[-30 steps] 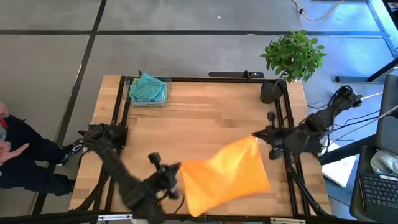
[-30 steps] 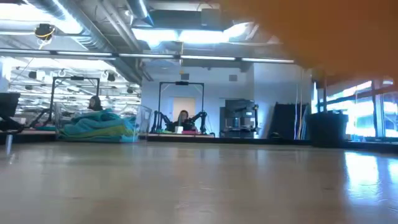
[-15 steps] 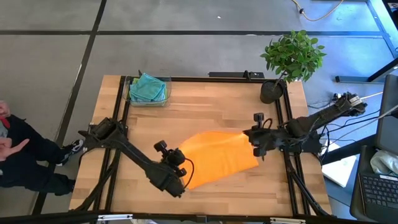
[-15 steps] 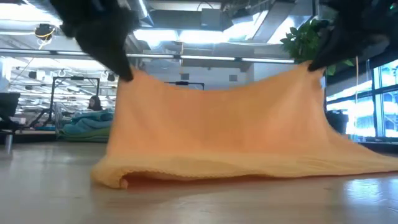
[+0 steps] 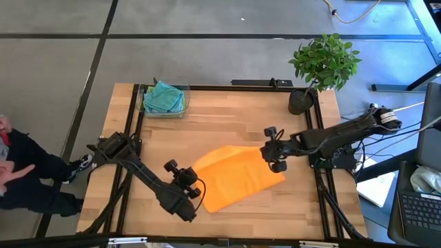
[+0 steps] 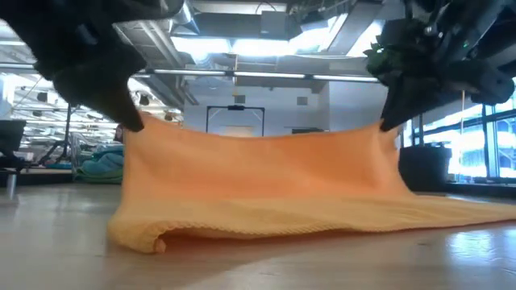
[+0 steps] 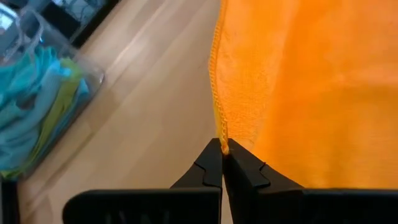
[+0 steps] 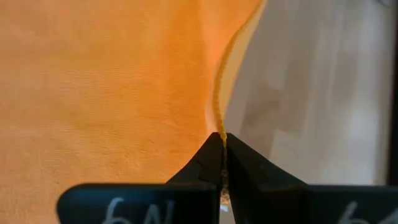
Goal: Fold microfiber towels
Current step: Fold the orange microfiber cloth
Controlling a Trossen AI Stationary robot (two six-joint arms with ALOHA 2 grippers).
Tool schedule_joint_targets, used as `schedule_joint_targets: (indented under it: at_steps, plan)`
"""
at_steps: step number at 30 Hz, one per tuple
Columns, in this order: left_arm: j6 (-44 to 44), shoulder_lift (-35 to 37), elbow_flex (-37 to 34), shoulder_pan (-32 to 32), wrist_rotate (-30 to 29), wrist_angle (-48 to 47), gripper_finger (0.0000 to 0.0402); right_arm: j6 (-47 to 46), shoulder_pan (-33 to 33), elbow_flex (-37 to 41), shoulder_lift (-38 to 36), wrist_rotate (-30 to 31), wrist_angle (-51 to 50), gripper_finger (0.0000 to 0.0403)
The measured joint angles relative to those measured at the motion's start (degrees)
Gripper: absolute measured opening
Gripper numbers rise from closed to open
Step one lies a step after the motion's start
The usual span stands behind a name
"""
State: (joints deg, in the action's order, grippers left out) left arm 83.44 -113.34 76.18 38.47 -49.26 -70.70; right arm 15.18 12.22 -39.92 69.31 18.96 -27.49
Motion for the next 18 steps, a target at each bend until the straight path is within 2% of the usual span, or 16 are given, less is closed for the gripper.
schedule_joint_targets:
  at_steps: [4, 7, 9, 13, 18]
  plan:
    - [0.5, 0.0, -2.0, 0.0, 2.7, 1.2, 0.0000, 4.0, -3.0, 0.0, 2.8, -4.7, 0.8, 0.0018]
    - [0.6, 0.0, -3.2, -0.1, 3.9, 1.4, 0.0000, 4.8, -5.5, 0.0, 4.7, -5.5, 0.8, 0.0015]
    - [0.7, 0.0, -3.7, -0.1, 4.4, 1.3, 0.0000, 4.6, -7.3, 0.0, 6.0, -3.6, 1.0, 0.0011]
    - [0.6, 0.0, -3.7, -0.1, 4.6, 1.1, 0.0001, 2.9, -10.0, 0.0, 7.5, 5.8, 2.8, 0.0013]
    - [0.7, 0.0, -3.7, 0.0, 5.9, 1.2, 0.0028, 3.2, -11.5, 0.0, 7.5, 6.8, 7.4, 0.0068]
